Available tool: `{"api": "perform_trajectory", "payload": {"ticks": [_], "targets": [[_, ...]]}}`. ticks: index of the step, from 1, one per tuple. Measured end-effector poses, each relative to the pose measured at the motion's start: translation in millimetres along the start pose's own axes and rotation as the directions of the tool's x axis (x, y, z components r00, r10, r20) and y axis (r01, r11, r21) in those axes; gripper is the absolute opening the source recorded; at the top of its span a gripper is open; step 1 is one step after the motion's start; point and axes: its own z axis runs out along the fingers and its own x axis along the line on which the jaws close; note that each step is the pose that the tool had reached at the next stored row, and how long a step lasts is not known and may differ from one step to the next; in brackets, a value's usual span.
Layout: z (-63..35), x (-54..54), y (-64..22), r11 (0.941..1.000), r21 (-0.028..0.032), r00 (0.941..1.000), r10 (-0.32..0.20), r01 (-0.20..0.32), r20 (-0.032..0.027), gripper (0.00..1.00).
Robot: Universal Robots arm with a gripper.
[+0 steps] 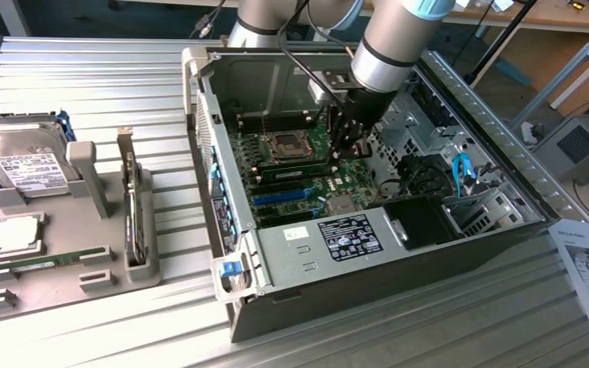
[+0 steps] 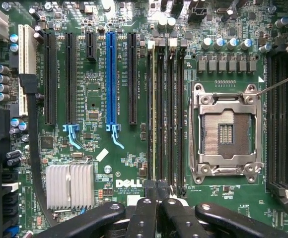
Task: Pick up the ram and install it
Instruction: 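Press down the ram until it locks into place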
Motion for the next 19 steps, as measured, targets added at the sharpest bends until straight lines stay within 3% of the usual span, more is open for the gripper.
{"api": "perform_trajectory", "payload": {"ticks": [19], "targets": [[6.8,0.5,-0.2,1.0,0.0,1.0,0.0,0.0,-0.0002,0.11]]}}
